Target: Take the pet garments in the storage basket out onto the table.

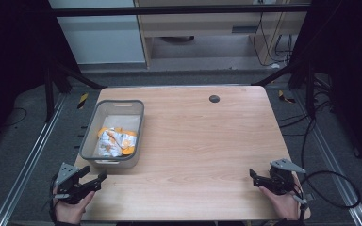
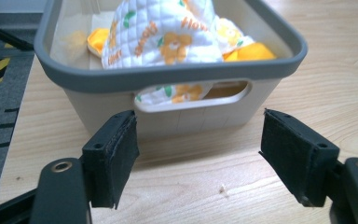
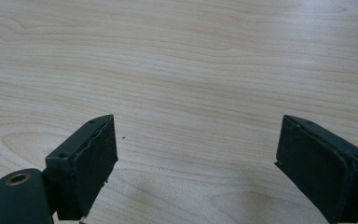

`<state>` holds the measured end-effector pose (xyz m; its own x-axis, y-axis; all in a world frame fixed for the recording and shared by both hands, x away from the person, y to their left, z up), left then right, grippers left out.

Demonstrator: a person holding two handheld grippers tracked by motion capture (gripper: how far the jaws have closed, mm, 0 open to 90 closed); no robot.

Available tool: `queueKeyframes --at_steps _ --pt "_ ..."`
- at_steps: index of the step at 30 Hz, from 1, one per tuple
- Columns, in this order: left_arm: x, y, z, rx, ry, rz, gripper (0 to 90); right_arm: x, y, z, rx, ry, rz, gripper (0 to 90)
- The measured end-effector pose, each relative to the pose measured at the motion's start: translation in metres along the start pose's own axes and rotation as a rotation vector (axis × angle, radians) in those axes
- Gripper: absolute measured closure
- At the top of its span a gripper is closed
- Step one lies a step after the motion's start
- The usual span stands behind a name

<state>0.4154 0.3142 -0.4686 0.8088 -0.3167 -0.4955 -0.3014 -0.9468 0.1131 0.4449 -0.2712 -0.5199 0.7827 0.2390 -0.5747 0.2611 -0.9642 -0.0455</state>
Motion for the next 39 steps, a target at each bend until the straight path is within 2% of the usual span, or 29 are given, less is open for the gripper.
queueKeyframes --at_steps 7,14,31,39 --pt "-0.005 0.002 -0.007 -0.003 0.012 0.013 26.4 -0.001 -0.001 0.0 0.002 0.004 0.001 12.2" --pt "-0.011 0.002 -0.022 0.008 0.026 0.018 26.0 0.0 -0.004 0.0 -0.01 0.006 -0.01 11.9" --pt "-0.008 0.007 -0.054 0.045 0.035 0.053 24.6 -0.003 -0.003 -0.001 -0.006 0.02 -0.006 10.9" --pt "-0.009 0.001 -0.07 0.065 0.041 0.08 24.2 -0.003 -0.003 -0.001 -0.015 0.023 -0.002 10.7"
Point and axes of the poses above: each handheld gripper's, and its own axes: x roughly forward along the jaws, z roughly out of its underside, y roughly to its right, the point moved 4 cm from there along x, roughly forward along the jaws, and after that the axes turned 1 degree about y, right-handed, at the moved point
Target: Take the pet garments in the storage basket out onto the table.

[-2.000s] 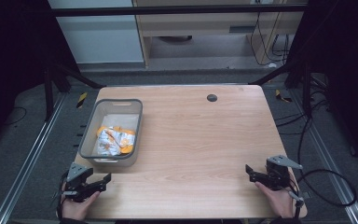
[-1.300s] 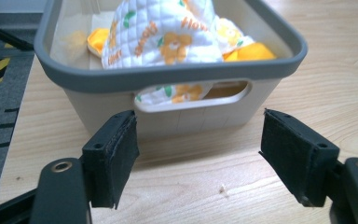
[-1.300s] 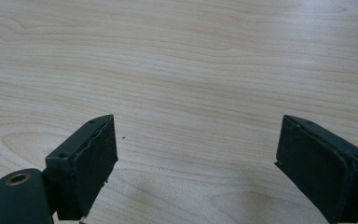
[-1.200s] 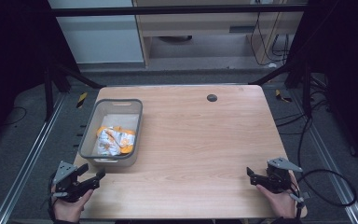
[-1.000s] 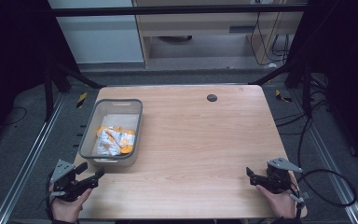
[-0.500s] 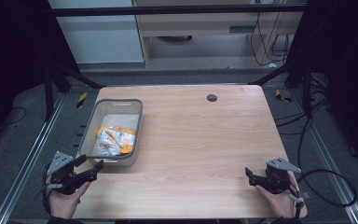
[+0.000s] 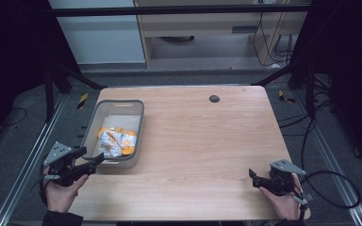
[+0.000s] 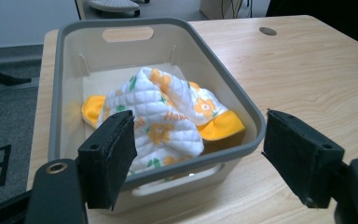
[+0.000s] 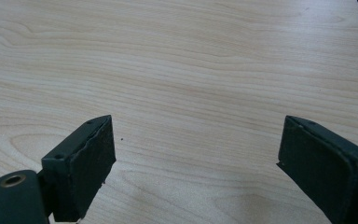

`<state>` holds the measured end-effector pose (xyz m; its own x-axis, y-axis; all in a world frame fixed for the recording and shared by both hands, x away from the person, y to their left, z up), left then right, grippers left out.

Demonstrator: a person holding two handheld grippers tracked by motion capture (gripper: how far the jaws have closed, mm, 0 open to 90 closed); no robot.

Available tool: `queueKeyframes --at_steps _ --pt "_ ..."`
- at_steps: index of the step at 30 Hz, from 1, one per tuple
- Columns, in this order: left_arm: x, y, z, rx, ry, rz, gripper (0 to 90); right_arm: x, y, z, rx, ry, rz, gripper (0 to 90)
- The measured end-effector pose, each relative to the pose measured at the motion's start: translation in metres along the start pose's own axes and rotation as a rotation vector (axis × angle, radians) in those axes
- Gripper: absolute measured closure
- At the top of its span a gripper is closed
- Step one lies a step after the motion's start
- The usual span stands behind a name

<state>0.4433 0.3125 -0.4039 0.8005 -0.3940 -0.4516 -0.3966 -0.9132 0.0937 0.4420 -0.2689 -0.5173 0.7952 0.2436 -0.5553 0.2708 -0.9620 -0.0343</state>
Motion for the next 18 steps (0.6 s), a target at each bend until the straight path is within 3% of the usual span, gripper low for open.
queueKeyframes --at_steps 10,18 --pt "0.004 -0.009 -0.015 0.032 -0.025 -0.006 23.4 0.0 0.0 0.0 0.002 0.001 0.001 10.6" --pt "0.013 -0.015 -0.025 0.052 -0.079 -0.008 23.1 0.0 0.0 0.001 0.003 -0.006 -0.003 10.5"
Point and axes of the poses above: each handheld gripper's, and its own axes: x roughly forward along the jaws, z roughly out of its underside, y roughly to its right, the point moved 4 cm from there along x, roughly forward along the jaws, and after that the axes turned 1 degree about y, right-handed, at the moved point
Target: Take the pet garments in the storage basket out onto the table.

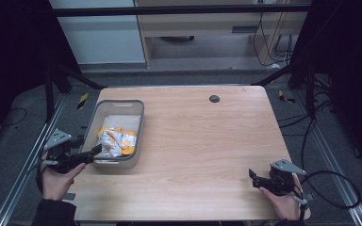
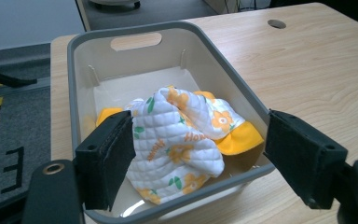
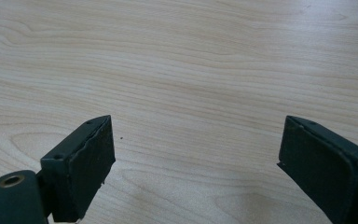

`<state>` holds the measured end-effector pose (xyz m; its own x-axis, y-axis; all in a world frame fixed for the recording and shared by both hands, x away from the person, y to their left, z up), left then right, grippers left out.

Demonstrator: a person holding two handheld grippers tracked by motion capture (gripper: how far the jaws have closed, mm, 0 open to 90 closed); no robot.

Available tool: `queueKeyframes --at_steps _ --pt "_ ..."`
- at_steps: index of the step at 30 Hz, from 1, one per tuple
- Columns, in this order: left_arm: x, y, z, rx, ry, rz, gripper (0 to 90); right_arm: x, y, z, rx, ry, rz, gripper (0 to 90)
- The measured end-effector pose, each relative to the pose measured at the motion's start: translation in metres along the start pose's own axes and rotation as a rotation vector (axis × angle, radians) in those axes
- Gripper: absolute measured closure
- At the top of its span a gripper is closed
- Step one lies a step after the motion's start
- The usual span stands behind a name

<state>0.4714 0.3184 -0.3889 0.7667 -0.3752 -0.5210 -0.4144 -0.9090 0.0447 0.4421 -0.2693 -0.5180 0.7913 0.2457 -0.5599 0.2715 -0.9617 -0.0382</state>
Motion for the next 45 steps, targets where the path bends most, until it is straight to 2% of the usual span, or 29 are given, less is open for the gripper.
queueKeyframes --at_steps 6,7,16,30,35,40,45 --pt "0.009 0.002 -0.005 0.02 -0.041 0.009 22.2 0.0 0.0 0.0 0.001 0.002 -0.003 10.5" --pt "0.011 0.004 -0.006 0.022 -0.048 0.024 22.2 0.0 0.0 0.0 0.003 0.002 -0.004 10.5" --pt "0.026 0.006 -0.015 0.063 -0.12 0.004 21.6 0.0 0.0 0.0 -0.001 -0.001 -0.008 10.6" --pt "0.05 0.002 -0.023 0.075 -0.2 -0.016 20.5 0.001 0.0 0.0 -0.002 -0.008 -0.015 10.6" --pt "0.055 0.0 -0.026 0.072 -0.22 -0.02 20.4 0.001 0.0 0.001 -0.003 -0.013 -0.019 10.6" --pt "0.059 -0.001 -0.03 0.087 -0.249 -0.026 20.2 0.001 0.0 0.001 -0.003 -0.014 -0.02 10.6" --pt "0.064 -0.003 -0.033 0.08 -0.257 -0.026 20.2 0.001 0.0 0.001 0.0 -0.015 -0.023 10.7"
Point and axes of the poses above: each handheld gripper's, and its own axes: x roughly forward along the jaws, z roughly out of its underside, y roughly to its right, the point moved 4 cm from there along x, roughly forward along the jaws, and after that the axes turned 1 degree about y, right-handed, at the moved point
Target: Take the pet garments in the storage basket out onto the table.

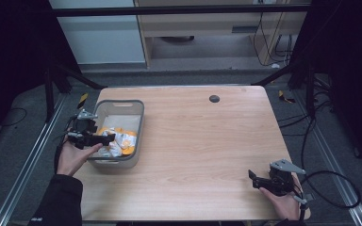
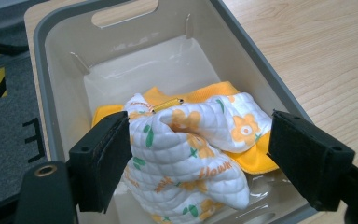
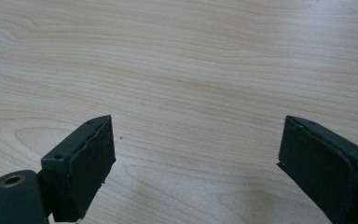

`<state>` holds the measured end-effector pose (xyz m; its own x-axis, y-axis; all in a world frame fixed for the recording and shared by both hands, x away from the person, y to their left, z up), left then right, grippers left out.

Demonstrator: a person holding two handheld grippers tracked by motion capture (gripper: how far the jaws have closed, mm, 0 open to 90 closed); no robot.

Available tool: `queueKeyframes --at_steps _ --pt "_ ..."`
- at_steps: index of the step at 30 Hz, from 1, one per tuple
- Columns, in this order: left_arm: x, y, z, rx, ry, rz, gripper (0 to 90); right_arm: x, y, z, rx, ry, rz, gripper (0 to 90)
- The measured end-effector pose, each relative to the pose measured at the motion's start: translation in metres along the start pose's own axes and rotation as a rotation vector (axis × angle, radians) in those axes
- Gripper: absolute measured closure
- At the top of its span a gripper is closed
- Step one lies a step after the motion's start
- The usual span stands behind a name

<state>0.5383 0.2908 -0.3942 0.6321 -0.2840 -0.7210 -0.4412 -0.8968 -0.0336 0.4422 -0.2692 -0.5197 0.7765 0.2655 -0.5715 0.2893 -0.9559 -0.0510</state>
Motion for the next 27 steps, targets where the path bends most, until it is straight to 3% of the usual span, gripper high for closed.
queueKeyframes --at_steps 27 --pt "0.033 -0.009 -0.009 -0.032 -0.11 -0.012 19.7 0.001 0.0 0.002 -0.002 -0.013 -0.009 10.7"
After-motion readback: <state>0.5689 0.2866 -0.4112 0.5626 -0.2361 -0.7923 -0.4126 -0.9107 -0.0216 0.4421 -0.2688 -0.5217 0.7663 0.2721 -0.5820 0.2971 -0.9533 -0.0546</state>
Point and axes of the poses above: each handheld gripper's, and its own axes: x roughly forward along the jaws, z roughly out of its underside, y roughly to its right, the point moved 4 cm from there along x, roughly forward along the jaws, and after that the axes turned 1 degree about y, right-handed, at the moved point
